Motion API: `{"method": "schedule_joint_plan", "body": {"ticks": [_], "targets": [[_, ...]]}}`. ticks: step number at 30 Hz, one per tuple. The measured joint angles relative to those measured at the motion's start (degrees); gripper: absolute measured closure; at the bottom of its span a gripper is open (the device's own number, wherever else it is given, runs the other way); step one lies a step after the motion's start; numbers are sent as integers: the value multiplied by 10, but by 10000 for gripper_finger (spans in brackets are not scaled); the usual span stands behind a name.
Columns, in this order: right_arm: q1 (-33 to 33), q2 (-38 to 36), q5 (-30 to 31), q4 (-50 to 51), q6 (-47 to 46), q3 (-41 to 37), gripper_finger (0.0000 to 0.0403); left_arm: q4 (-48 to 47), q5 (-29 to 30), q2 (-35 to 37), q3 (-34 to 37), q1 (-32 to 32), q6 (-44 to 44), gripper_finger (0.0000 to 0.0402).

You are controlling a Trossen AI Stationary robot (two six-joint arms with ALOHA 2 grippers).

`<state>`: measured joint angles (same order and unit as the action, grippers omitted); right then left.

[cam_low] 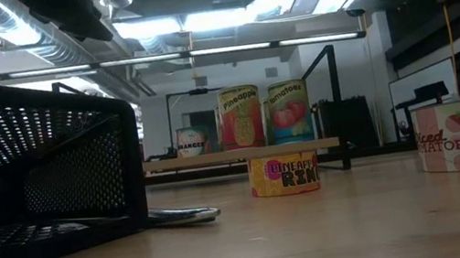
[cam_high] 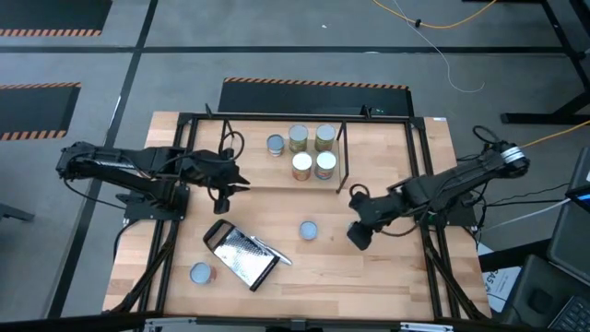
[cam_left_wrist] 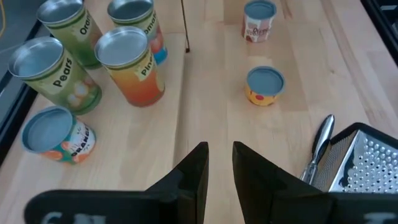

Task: Pick and place cans onto a shelf
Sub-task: Put the canned diced tomatoes on the shelf

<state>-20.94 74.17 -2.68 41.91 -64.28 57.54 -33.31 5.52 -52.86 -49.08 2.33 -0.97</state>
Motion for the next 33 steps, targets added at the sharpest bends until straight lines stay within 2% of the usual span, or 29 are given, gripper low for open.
{"method": "schedule_joint_plan", "body": {"ticks": [12,33], "targets": [[5,100,0,-2,0,0,246,0,0,0,0,0,0,335],[32,157,1,2,0,0,246,-1,0,0,0,0,1,335]]}}
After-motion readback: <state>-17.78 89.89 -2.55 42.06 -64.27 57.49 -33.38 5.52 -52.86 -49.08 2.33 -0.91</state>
